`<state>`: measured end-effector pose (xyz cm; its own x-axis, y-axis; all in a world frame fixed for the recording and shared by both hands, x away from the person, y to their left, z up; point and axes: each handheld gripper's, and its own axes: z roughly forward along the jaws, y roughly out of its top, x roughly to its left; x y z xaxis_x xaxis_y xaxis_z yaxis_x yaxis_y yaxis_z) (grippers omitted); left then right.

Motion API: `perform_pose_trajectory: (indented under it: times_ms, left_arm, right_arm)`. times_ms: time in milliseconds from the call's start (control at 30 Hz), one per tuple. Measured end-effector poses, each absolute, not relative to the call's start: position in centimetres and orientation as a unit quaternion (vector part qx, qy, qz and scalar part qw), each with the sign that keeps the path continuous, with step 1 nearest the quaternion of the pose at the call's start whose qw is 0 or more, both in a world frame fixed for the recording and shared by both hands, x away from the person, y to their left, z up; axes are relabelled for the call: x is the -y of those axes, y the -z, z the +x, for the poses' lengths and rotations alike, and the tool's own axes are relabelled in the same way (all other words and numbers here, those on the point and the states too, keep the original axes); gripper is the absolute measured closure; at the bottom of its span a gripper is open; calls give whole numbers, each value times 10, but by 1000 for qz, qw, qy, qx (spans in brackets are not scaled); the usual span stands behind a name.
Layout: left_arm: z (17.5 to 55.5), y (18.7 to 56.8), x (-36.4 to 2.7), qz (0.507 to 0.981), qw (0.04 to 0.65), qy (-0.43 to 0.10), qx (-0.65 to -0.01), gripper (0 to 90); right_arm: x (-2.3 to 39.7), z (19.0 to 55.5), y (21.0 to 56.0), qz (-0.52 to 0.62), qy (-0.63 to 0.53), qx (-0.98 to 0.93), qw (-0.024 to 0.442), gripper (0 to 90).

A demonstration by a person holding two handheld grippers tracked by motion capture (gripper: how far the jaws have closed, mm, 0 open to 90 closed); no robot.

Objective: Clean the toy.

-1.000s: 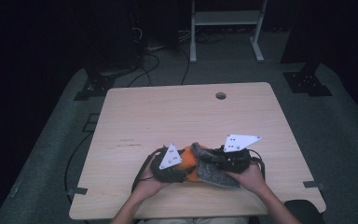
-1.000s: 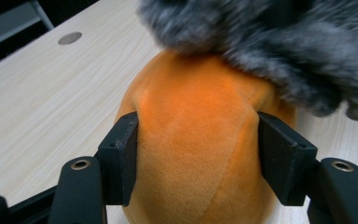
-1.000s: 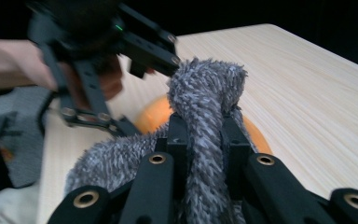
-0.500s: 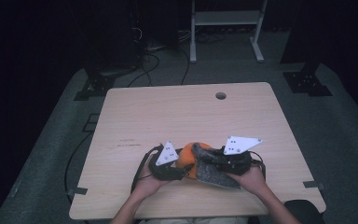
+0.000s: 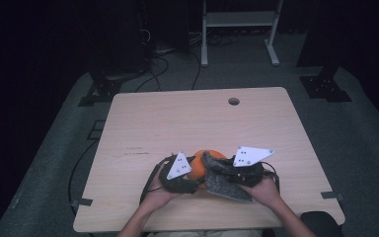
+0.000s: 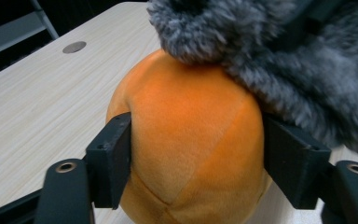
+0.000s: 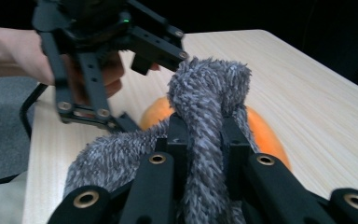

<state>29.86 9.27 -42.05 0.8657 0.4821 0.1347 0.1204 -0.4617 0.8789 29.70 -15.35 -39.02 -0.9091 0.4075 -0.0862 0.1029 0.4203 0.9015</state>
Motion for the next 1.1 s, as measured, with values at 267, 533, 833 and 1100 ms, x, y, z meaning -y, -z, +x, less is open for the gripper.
perform_pose_trajectory:
  times_ms: [267,533,833,1100]
  left_arm:
    - [317,427,-106,811,513,-89,-268,243]
    - [304,423,-98,834,489,-156,-203,418]
    - [316,425,-97,799,527,-80,-278,288]
    - [288,422,-76,843,471,-209,-151,433]
  right_arm:
    - [176,308,395,194,-509,-824,152,774]
    - [163,300,385,165,-517,-826,150,774]
    - [176,302,387,178,-499,-834,152,774]
    - [156,291,377,145,-499,-841,152,775]
